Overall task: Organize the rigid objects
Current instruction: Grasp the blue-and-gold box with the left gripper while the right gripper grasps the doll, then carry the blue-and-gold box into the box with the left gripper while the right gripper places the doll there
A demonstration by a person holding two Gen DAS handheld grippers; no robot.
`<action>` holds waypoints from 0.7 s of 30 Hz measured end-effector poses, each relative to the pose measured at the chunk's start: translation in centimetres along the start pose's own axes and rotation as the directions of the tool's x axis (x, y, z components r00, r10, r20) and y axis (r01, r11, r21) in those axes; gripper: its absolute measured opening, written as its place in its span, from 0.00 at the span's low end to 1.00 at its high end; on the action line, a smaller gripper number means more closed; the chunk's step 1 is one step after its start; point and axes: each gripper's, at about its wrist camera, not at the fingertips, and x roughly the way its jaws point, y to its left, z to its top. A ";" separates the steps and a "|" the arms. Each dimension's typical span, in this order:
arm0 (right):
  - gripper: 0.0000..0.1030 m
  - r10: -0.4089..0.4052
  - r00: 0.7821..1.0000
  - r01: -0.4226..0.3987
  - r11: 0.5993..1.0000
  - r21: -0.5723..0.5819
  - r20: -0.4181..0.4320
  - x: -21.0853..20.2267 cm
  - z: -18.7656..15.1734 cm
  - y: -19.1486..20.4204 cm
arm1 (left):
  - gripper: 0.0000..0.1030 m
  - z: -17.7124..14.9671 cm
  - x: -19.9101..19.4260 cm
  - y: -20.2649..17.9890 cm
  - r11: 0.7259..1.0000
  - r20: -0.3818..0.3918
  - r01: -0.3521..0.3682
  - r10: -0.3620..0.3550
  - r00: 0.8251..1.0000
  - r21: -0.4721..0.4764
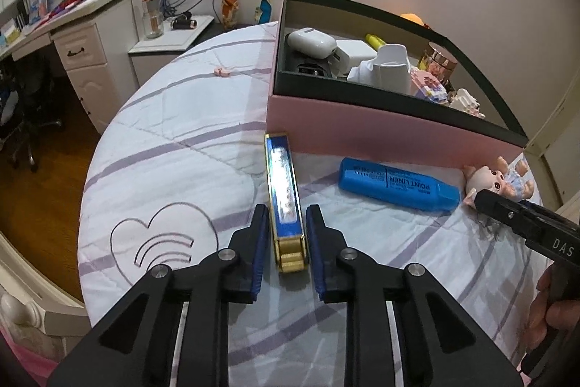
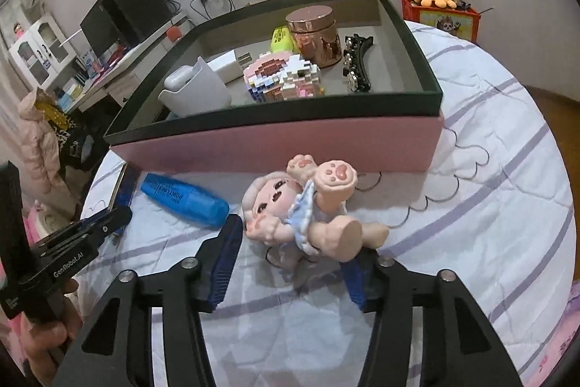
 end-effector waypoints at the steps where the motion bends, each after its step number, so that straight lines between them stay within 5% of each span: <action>1: 0.53 0.004 1.000 -0.004 1.000 0.003 0.004 0.2 0.1 0.0 | 0.21 0.1 0.1 0.0 1.000 0.001 0.002 -0.002 1.000 -0.002; 4: 0.53 0.012 1.000 -0.012 1.000 0.026 0.018 0.6 0.4 -0.2 | 0.19 0.4 0.3 0.1 1.000 -0.004 0.011 -0.011 1.000 -0.012; 7: 0.42 0.053 0.998 -0.054 0.998 0.045 0.015 0.6 0.5 -0.5 | 0.15 0.2 0.1 0.5 1.000 -0.003 0.018 -0.019 1.000 -0.020; 21: 0.41 0.079 0.996 -0.083 0.993 0.089 0.050 -2.1 -1.4 -2.0 | 0.15 -1.2 -2.1 0.8 0.999 0.008 0.035 -0.034 0.999 -0.009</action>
